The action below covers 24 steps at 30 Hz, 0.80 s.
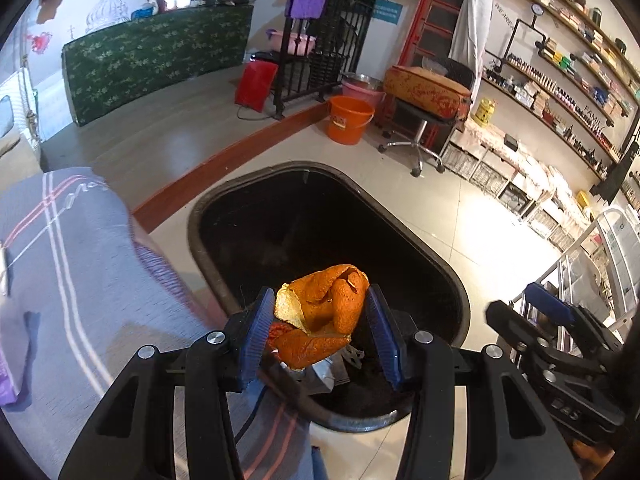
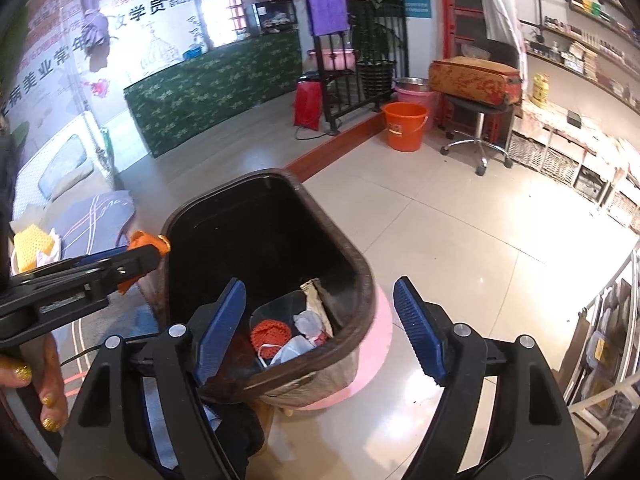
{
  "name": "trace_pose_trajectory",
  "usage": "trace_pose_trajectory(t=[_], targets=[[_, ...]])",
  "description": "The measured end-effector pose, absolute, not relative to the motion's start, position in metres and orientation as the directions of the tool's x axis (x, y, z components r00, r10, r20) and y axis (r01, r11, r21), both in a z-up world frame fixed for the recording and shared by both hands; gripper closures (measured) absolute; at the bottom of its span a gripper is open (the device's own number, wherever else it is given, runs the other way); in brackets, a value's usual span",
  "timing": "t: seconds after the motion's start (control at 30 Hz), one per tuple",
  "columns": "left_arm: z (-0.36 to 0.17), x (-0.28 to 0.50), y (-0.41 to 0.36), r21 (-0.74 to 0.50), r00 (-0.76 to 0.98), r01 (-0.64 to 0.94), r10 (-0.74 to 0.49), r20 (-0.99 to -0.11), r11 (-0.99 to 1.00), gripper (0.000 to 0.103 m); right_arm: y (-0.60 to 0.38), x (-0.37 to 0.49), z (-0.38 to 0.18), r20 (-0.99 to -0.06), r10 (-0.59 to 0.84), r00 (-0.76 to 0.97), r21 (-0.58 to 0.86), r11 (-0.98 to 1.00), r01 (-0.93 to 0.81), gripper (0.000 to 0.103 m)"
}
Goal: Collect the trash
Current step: 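Open the left gripper over the black bin to drop the orange peel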
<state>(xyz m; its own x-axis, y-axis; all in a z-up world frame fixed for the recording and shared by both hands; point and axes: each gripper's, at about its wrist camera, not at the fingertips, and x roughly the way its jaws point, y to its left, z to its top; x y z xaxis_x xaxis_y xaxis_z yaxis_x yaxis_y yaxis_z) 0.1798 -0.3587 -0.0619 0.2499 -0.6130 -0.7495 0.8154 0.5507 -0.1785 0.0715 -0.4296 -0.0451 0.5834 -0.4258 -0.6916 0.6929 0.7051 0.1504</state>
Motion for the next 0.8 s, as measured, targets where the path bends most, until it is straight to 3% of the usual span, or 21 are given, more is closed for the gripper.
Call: trace_pose_trajectory(t=[0.37,0.53,0.8], targets=[[-0.075,0.185,-0.386,-0.152,0.235,0.818,-0.565,-0.791,0.554,0.052,-0.445,0.048,-0.050,-0.704,-0.445,0.553,0.176,0.645,0.744,0.026],[-0.072,0.186,-0.379,-0.149,0.240,0.823,-0.573,-0.783,0.548,0.023,-0.447,0.047,-0.051,-0.705,-0.442,0.554,0.181,0.643,0.744,0.026],[-0.069,0.188,-0.370,-0.155,0.254,0.805,-0.570,-0.782,0.572,0.018,-0.447,0.053,-0.050,-0.702,-0.429,0.569,0.188,0.658,0.729,0.026]])
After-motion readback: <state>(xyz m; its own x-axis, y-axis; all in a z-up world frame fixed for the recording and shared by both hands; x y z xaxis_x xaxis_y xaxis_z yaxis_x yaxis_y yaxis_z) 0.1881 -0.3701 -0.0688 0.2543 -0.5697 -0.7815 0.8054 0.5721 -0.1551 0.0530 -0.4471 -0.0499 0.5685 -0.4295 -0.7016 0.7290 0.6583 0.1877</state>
